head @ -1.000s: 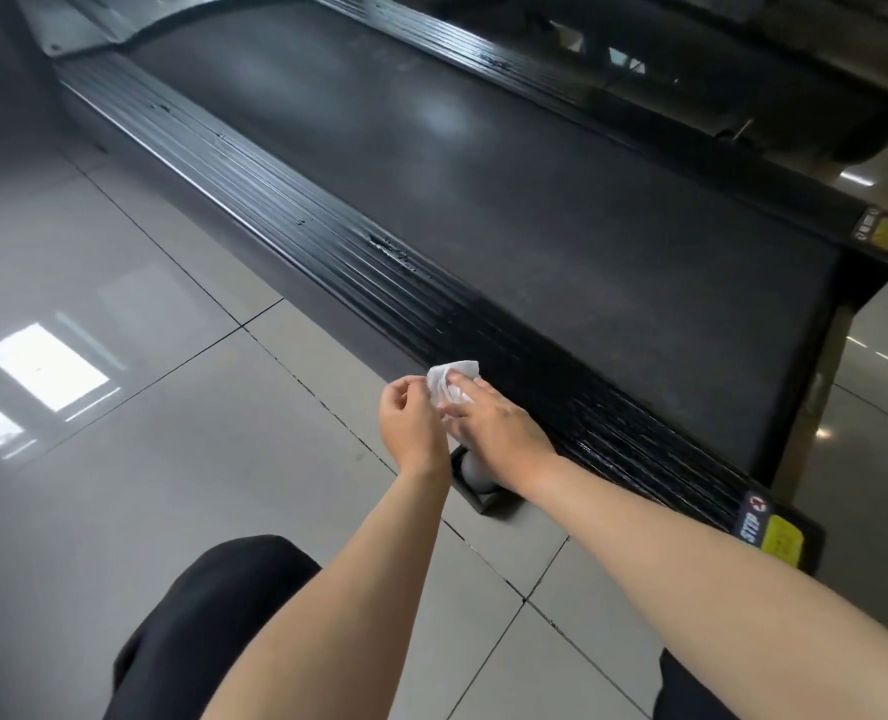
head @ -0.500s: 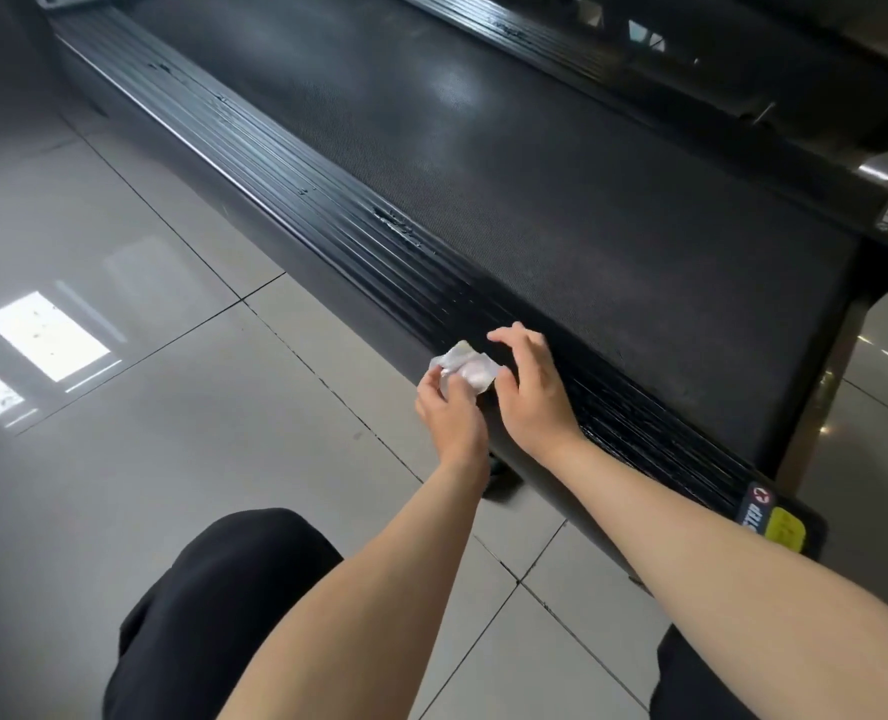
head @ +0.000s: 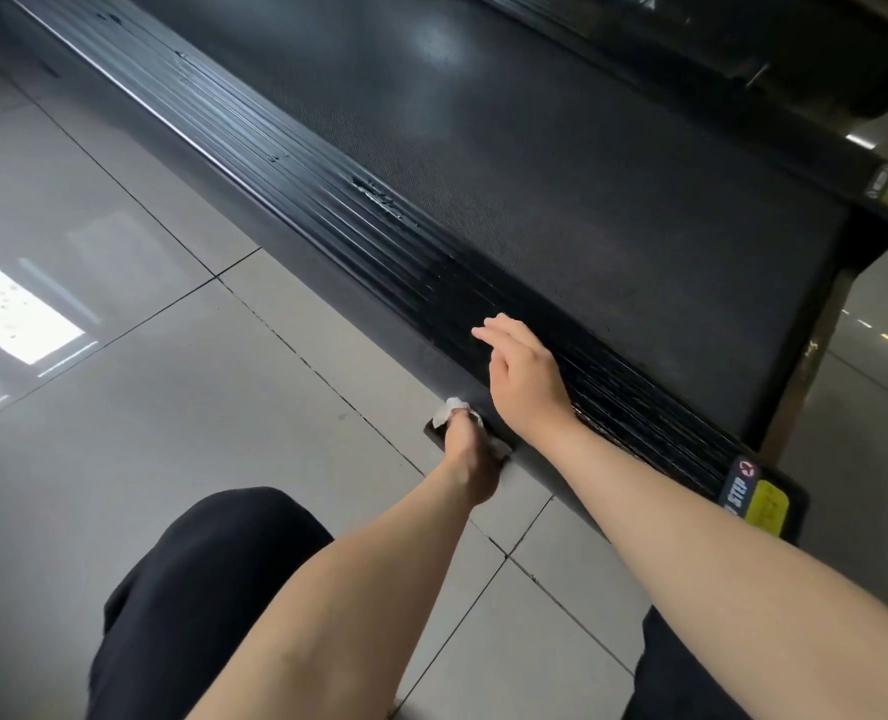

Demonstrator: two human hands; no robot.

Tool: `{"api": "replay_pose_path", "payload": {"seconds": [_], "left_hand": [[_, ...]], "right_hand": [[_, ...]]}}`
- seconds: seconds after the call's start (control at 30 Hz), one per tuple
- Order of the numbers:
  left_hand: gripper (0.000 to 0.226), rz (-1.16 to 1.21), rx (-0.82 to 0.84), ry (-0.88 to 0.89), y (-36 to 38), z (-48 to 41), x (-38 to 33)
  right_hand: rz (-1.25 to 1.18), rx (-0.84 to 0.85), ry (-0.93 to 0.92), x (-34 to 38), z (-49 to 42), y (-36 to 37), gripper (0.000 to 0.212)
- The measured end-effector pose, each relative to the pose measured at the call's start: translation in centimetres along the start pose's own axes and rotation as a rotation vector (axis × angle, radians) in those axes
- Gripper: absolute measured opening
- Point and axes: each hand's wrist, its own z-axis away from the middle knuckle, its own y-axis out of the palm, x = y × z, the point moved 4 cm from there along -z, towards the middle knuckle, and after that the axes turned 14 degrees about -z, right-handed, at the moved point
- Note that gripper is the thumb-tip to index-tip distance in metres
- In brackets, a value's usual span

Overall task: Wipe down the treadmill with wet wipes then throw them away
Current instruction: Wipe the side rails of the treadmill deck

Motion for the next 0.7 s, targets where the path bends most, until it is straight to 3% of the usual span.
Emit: {"api": "replay_pose_path", "payload": {"seconds": [0.07, 0.13, 0.17, 0.23, 0.3, 0.4, 0.53, 0.7], "left_hand": [[0.059, -0.013, 0.020, 0.079, 0.0, -0.7, -0.6], [0.096, -0.060, -0.003, 0.171, -0.2, -1.3, -2.4], [0.104, -0.069, -0.034, 0.232, -0.5, -1.5, -3.8], [0.087, -0.118, -0.140, 0.406, -1.2, -1.3, -6.6], [0.080, -0.160, -0.160, 0.434, -2.0, -3.9, -7.1], [0.115, -0.150, -0.053, 0.258, -2.5, -4.2, -5.1], [0.074, -0.139, 0.045, 0.020, -2.5, -3.7, -1.3], [0.096, -0.094, -0.004, 0.228, -2.7, -8.4, -3.1]], "right_hand": [[-0.035, -0.054, 0.014, -0.1, 0.1, -0.3, 0.043], [-0.059, -0.092, 0.027, -0.1, 0.1, -0.7, 0.044], [-0.062, -0.100, 0.028, -0.1, 0.1, -0.8, 0.044], [-0.053, -0.103, 0.018, 0.0, 0.2, -0.8, 0.042], [-0.034, -0.100, 0.001, 0.0, 0.3, -0.5, 0.041], [0.009, -0.100, -0.049, 0.0, 0.3, 0.1, 0.040], [0.070, -0.076, -0.090, 0.5, 0.0, 1.0, 0.038], [0.219, -0.074, -0.088, 1.5, -1.6, 1.7, 0.037]]}}
